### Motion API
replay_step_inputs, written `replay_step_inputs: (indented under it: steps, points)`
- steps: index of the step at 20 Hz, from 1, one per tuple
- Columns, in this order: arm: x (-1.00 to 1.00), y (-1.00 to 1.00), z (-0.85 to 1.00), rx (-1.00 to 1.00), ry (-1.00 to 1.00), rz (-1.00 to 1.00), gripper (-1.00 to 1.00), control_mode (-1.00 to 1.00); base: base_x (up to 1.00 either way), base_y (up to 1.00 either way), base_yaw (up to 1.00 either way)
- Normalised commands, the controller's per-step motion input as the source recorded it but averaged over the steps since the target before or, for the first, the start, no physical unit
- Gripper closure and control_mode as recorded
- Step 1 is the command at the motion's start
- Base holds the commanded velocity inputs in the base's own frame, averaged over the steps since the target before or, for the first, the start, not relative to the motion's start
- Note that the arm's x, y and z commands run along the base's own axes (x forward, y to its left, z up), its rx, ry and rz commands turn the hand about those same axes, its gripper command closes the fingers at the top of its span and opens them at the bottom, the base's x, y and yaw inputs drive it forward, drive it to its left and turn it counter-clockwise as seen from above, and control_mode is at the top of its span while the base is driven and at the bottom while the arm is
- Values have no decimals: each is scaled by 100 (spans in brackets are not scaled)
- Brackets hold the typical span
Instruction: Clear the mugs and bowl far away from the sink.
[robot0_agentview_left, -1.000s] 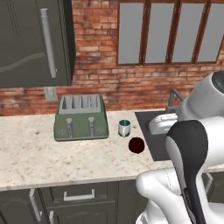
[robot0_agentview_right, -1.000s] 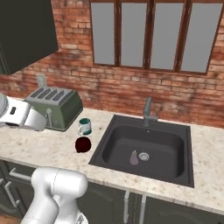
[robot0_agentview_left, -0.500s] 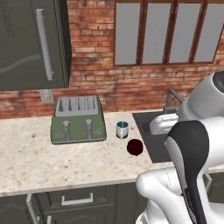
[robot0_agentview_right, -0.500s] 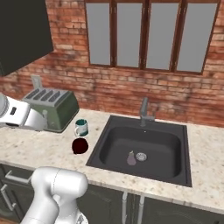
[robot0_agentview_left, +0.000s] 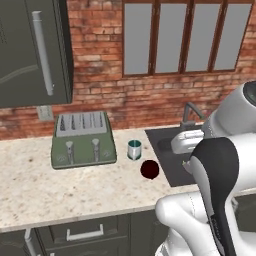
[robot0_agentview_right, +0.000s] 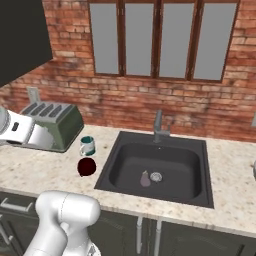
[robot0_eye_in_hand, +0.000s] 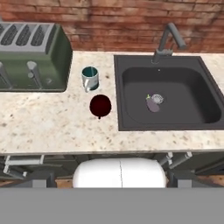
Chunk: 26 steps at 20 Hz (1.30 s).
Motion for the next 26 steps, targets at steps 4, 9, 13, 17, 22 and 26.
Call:
replay_step_inputs:
  steps: [4, 9, 13, 17, 22, 26]
  points:
    - [0, 0, 0, 0, 0, 0, -100, 100, 6, 0, -2]
    - [23, -3, 0, 20, 33, 0, -100, -100, 0, 0, 0]
    - [22, 0, 0, 20, 27, 0, -100, -100, 0, 0, 0]
    - [10, 0, -1, 9, 22, 0, -100, -100, 0, 0, 0]
    - [2, 0, -5, 0, 9, 0, -100, -100, 0, 0, 0]
    - [0, 0, -30, -4, 0, 0, -100, -100, 0, 0, 0]
